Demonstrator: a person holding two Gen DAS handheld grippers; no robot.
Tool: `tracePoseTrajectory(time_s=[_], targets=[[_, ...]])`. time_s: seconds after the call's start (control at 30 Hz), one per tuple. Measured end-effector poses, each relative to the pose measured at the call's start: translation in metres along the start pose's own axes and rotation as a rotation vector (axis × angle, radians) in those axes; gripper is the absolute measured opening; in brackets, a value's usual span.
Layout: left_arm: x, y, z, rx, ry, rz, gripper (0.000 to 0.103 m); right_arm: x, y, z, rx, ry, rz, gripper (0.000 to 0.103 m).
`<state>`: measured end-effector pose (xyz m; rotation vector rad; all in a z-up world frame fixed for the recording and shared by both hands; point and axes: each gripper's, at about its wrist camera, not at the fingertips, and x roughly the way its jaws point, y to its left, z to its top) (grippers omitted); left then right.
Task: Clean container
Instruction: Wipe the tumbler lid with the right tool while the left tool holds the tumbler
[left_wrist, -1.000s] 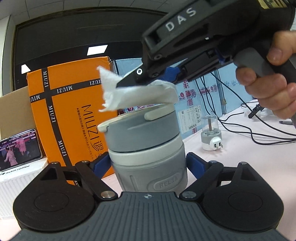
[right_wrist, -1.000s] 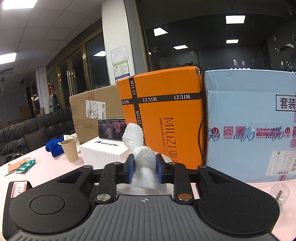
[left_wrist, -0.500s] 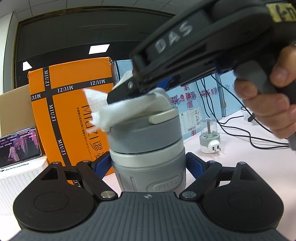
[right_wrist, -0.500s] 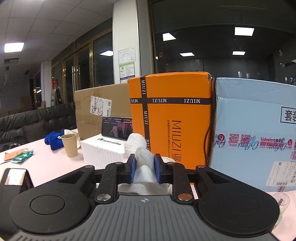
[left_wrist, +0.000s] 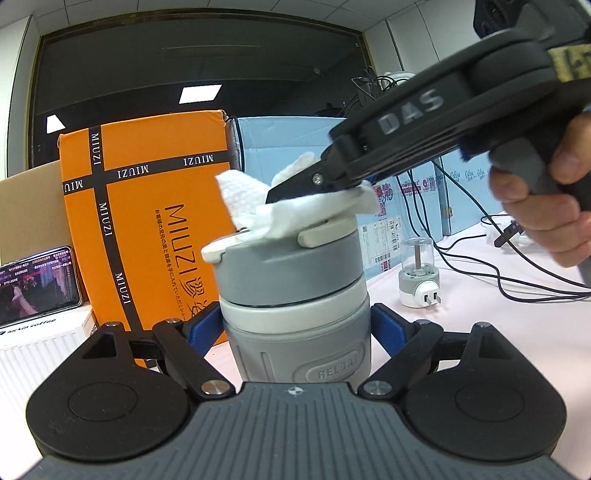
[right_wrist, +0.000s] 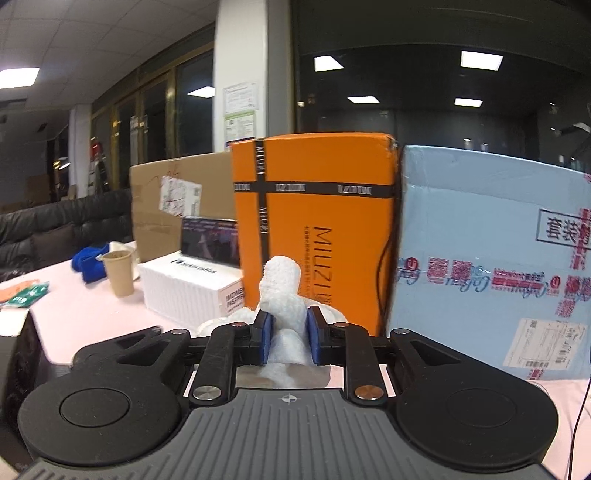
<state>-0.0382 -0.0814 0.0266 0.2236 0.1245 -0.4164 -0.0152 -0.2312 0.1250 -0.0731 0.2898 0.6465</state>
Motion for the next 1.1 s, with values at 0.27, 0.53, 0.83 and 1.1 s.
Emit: tracePoseTrajectory(time_s=[0.27, 0.53, 0.83, 1.1], targets=[[0.003, 0.004, 0.0, -0.01, 0.002, 0.0, 0.084, 0.0, 0.009, -0.004, -0.014, -0.007, 0.043, 0.034], [0.002, 0.002, 0.0, -0.011, 0.002, 0.0, 0.083, 0.011, 0.011, -0.009, 0.029, -0.061, 0.032, 0.022], [0.004, 0.004, 0.002, -0.016, 0.003, -0.002, 0.083, 0.005, 0.002, -0.007, -0.009, -0.05, -0.054, 0.019], [0.003, 0.003, 0.003, -0.016, 0.003, -0.002, 0.083, -0.004, 0.015, -0.008, -0.111, -0.048, 0.011, 0.019]])
